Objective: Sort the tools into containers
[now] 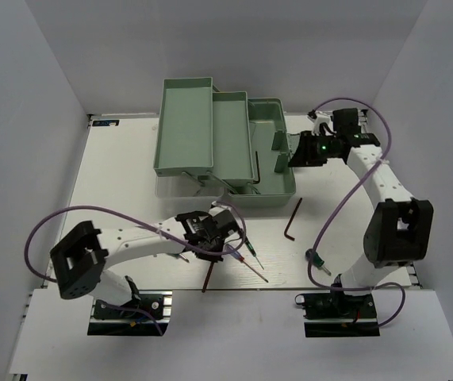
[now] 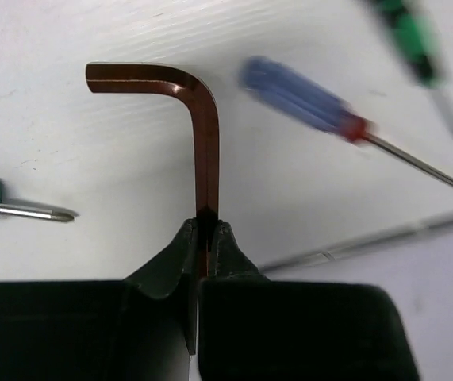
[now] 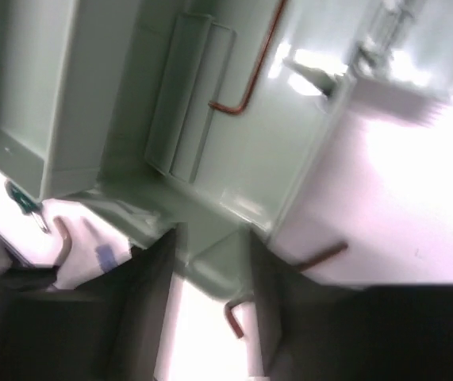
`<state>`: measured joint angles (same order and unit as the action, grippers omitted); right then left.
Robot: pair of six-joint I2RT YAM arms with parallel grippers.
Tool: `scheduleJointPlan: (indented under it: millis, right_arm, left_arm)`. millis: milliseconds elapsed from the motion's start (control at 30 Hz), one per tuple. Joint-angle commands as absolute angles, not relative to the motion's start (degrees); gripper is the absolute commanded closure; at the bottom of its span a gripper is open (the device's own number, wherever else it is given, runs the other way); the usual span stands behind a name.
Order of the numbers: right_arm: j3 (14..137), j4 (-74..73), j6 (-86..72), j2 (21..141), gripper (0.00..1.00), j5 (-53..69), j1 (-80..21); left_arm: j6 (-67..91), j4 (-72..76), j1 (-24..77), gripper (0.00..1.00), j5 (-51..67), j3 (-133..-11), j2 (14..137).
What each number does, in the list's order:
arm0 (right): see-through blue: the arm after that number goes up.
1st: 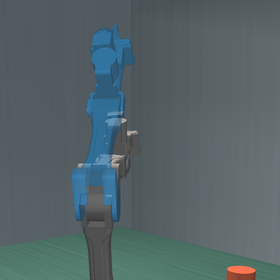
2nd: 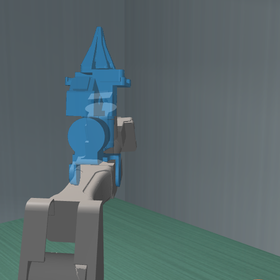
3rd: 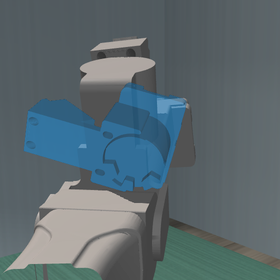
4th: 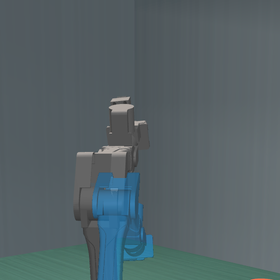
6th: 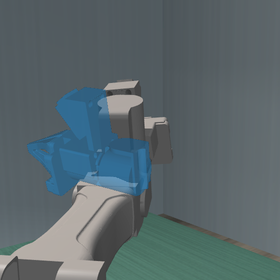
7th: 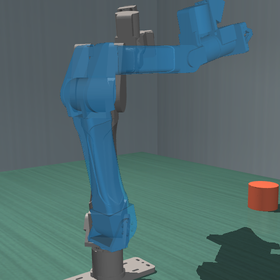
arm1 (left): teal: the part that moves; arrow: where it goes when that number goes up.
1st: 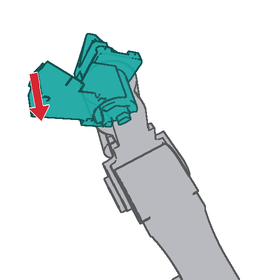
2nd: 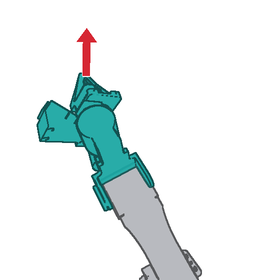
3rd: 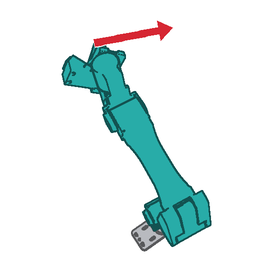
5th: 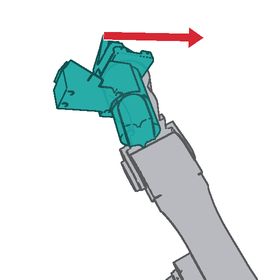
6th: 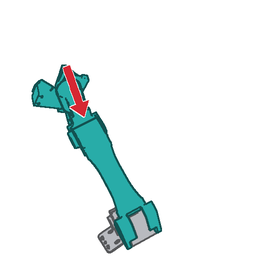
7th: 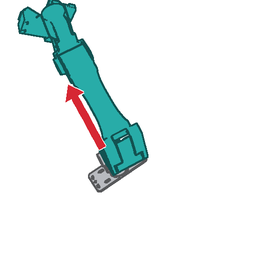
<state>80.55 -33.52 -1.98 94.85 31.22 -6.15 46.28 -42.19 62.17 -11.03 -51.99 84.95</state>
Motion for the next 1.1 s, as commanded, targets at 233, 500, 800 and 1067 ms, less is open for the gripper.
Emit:
scheduleJointPlan:
  millis: [233,500,800,1067]
  right_arm:
    - [61.8,-36.8,9.4,80.3,1.0,26.5,-3.3]
    - [53.1,-34.5,7.7,79.6,0.6,26.5,-4.9]
    - [48.9,-26.7,-4.0,83.6,0.52,21.4,-7.6]
    - [47.8,-22.9,-16.3,88.3,0.51,14.8,-8.9]
  left_arm:
    - [27.5,-43.9,64.2,1.0,-8.3,-76.6,81.4]
    - [22.3,-33.7,58.6,1.0,-15.1,-94.3,98.1]
    - [20.1,-35.3,51.4,1.0,-19.0,-122.9,120.2]
    - [18.7,-38.0,46.1,0.85,-16.1,-134.2,128.5]
